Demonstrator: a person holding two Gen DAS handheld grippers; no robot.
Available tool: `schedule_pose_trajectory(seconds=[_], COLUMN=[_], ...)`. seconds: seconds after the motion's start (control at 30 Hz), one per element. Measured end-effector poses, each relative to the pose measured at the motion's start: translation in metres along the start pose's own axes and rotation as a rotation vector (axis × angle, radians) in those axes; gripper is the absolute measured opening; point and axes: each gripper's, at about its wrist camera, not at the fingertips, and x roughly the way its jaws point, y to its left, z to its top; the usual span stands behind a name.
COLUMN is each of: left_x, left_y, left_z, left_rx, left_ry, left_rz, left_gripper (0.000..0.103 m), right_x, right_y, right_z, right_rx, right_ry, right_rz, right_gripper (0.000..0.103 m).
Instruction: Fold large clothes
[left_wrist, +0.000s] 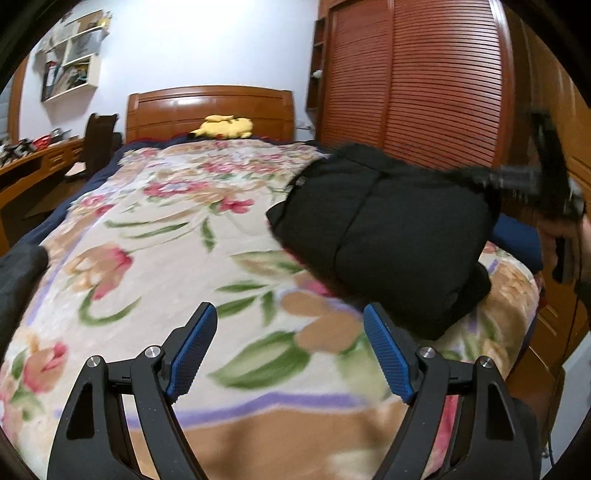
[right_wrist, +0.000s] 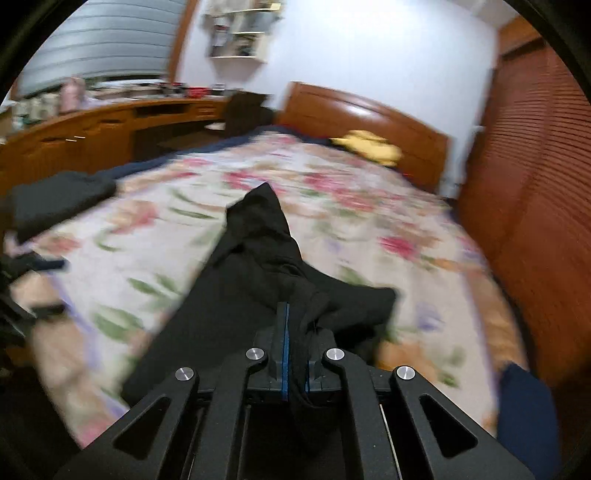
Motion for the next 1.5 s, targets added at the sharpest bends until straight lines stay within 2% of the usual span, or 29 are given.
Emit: schedule_pose_trajectory(seconds=[0.07,0.2,0.37,0.43,0.53,0.57,0.67,0.7,0.8,1.07,1.17,1.3,1.37,1.5], left_x=[0.004,0.013,0.022,0.021,0.02,0.02,0.019,0.02,0.019,0.014,0.013,0.011,0.01,0.009], left_y=[-0.009,-0.022,-0.032,-0.034,-0.035,-0.035,-0.035,-0.036,-0.037,-0.037,-0.037,-0.035,-0.033,-0.033], left_z=[0.003,0.007,0.009,0.01,0.01,0.01,0.008,0.008,0.006,0.004,0.002,0.002,0.002,0.001], left_rx=[0.013,0.03,0.039,0.047,0.047,0.044,0.038,0.039,0.042,0.04,0.041,0.039,0.032,0.03], left_ry=[0.0,0.004,0.018,0.015,0.01,0.011,0.015,0.016,0.019,0.017,0.019,0.02,0.017,0.02], left_rz=[-0.019,-0.042,-0.045,-0.041,-0.035,-0.033,-0.028,-0.026,-0.024,-0.017,-0.011,-0.003,-0.002,-0.002], left_gripper=[0.082,0.082,0.082,0.082,0.082,0.082,0.082,0.082,0.082,0.082,0.082,0.082,0.082,0.082], right_x=[0.009,0.034,0.04,0.037,0.031,0.028,0.008,0.003,-0.005,0.01,0.02,0.047,0.053,0.049], right_y=[-0.02,-0.046,-0.038,-0.038,-0.044,-0.044,-0.033,-0.03,-0.016,0.035,0.044,0.051,0.054,0.047], right_z=[-0.029,-0.084,-0.089,-0.084,-0.078,-0.073,-0.082,-0.078,-0.074,-0.079,-0.089,-0.105,-0.112,-0.12], right_rx=[0.03,0.112,0.156,0.16,0.183,0.185,0.177,0.174,0.187,0.155,0.141,0.129,0.094,0.141], right_ry=[0.057,0.195,0.193,0.188,0.17,0.157,0.097,0.071,0.026,0.023,0.041,0.117,0.104,0.083], right_rz=[-0.059,-0.035,-0.009,-0.024,-0.029,-0.034,-0.064,-0.077,-0.055,0.151,0.17,0.202,0.195,0.209], right_gripper=[0.004,0.004,0.004,0.004,0.013,0.022,0.061,0.065,0.065,0.065,0.065,0.065,0.065,0.066])
